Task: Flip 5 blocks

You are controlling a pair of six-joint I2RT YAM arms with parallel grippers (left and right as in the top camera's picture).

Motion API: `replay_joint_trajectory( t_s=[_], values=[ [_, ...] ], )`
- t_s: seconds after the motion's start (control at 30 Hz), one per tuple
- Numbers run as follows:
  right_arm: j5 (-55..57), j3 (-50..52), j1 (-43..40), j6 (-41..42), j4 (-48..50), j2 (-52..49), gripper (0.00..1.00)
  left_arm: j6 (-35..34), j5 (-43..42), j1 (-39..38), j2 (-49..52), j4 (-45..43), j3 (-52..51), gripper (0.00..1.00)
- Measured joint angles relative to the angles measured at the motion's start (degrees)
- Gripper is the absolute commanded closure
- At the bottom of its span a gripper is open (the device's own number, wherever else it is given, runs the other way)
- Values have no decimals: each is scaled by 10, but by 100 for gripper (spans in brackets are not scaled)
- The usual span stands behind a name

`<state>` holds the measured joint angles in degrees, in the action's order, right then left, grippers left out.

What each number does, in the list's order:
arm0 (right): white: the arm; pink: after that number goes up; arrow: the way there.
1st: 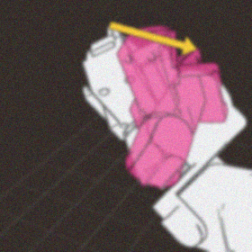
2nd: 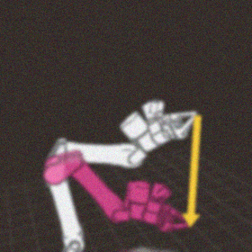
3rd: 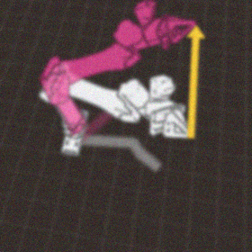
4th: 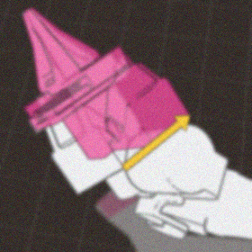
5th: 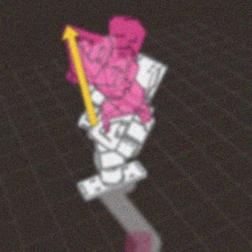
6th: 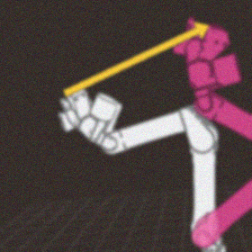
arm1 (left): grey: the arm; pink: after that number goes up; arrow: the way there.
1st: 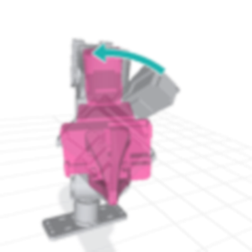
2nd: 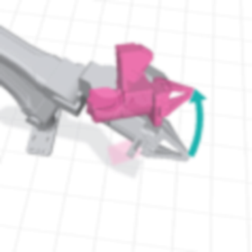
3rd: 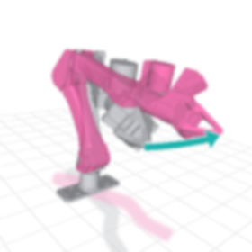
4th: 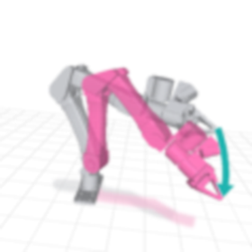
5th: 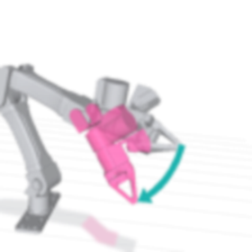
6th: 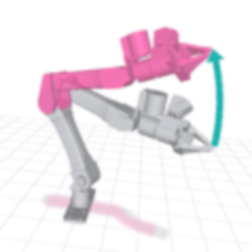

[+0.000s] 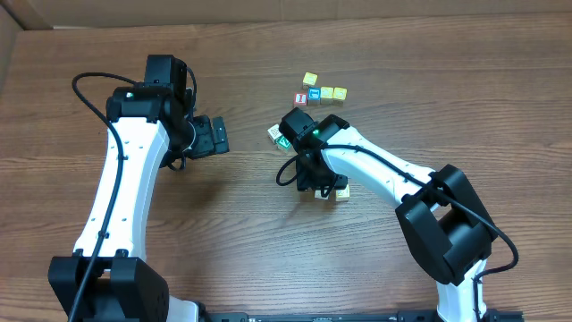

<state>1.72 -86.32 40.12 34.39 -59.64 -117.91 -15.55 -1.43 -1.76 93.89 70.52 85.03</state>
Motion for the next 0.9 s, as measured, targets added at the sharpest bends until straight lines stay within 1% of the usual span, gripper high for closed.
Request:
replay_joint_trajectory(
  t_s=[0.27,0.4,0.53,0.57,0.77,0.8,0.9],
  values=[
    [1,-11,0,-1,47,0,43,0,0,0,0,0,0,0],
    [3,-11,0,-1,54,0,44,0,0,0,0,0,0,0],
    [3,-11,0,-3,61,0,56,0,0,0,0,0,0,0],
    [3,-11,0,-4,61,0,58,0,0,0,0,0,0,0],
    [4,-11,0,-5,69,0,91,0,0,0,0,0,0,0],
    [5,-11,0,0,70,0,95,0,0,0,0,0,0,0],
    [6,-11,0,-2,64,0,96,0,0,0,0,0,0,0]
  ],
)
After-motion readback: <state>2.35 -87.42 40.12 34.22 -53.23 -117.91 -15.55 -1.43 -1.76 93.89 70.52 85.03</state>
